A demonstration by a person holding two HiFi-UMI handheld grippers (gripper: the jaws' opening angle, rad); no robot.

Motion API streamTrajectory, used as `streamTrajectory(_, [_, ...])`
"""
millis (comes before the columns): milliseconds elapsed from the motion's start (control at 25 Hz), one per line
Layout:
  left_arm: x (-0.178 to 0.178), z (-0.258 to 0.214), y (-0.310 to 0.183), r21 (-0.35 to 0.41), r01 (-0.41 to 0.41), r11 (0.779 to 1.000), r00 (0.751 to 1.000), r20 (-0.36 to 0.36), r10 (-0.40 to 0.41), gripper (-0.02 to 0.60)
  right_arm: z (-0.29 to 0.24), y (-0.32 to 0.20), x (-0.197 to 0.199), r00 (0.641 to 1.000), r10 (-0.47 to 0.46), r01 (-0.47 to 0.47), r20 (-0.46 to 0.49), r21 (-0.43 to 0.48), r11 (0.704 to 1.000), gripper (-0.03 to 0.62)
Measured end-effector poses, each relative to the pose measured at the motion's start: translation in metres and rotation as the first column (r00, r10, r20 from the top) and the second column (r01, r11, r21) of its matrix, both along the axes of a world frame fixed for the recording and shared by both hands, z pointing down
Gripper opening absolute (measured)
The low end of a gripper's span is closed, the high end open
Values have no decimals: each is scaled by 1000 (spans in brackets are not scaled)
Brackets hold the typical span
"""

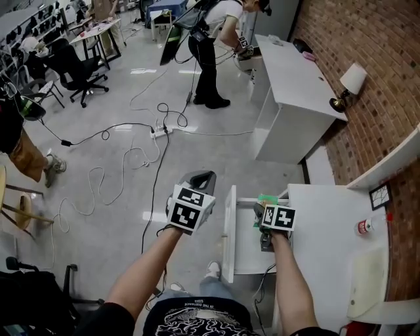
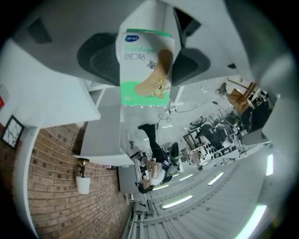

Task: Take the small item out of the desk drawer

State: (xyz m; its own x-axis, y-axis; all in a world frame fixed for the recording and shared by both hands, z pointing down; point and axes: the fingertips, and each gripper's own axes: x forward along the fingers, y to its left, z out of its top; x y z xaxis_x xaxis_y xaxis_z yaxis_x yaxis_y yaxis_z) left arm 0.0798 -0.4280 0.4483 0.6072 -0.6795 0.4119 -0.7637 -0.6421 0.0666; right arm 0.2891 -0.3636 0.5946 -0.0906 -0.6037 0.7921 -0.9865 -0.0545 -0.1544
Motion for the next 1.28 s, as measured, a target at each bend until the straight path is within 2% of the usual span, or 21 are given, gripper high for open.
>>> streamTrajectory(240, [-15, -33, -2, 40, 9, 999, 1000, 1, -9, 5, -75, -30, -29, 998, -55, 57, -14, 154, 987, 347])
streamTrajectory(520, [-33, -67, -2, 89, 36, 995, 999, -3, -36, 5, -153, -49, -66, 993, -118, 121, -26, 307, 944, 345])
streamTrajectory(800, [-55, -99, -1, 140, 67, 988, 998, -9, -66, 5, -228, -55, -108, 980, -192, 195, -52, 459, 867, 347])
streamTrajectory(1280, [-81, -145, 2, 221, 139, 965, 990, -40, -134, 5, -306, -47, -146, 961, -259, 260, -93, 618, 742, 347])
